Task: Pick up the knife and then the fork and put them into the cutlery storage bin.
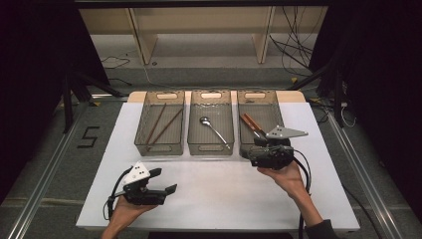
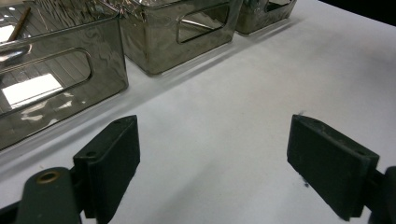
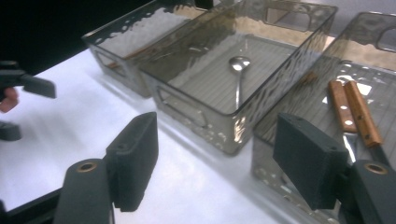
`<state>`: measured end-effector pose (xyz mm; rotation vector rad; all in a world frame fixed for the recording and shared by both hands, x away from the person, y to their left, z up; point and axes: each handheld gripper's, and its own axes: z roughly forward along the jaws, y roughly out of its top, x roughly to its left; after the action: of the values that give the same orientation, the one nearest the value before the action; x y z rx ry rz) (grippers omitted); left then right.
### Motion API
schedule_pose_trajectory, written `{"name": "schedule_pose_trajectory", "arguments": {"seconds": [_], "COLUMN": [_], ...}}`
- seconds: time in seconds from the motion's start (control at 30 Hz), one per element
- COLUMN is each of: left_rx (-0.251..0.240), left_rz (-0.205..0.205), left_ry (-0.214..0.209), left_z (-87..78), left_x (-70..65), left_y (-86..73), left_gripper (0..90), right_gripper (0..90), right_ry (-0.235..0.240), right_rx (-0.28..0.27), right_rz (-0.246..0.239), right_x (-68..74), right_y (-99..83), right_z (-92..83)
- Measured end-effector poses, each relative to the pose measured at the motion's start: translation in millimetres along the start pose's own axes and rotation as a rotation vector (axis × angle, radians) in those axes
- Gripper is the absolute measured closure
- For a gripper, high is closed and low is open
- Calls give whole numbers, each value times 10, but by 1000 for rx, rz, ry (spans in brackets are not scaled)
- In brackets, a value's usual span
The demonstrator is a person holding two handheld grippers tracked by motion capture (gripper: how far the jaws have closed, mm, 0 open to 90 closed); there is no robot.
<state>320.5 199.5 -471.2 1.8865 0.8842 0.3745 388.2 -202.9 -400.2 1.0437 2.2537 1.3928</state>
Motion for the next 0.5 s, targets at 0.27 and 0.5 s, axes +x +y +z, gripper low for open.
{"name": "schedule_pose_trajectory", "arguments": {"seconds": [0.27, 0.5], "left_rx": [-2, -14], "left_rz": [-1, 3], "left_ry": [-10, -15], "left_z": [-2, -17], "left_x": [-11, -5], "left_y": [1, 1], "left_gripper": [169, 169], "right_gripper": [272, 261], "right_ry": [40, 39], "right_rx": [-40, -61], "right_rz": [-12, -34], "right_x": [145, 209], "right_y": [-204, -391], "right_z": [-112, -165]}}
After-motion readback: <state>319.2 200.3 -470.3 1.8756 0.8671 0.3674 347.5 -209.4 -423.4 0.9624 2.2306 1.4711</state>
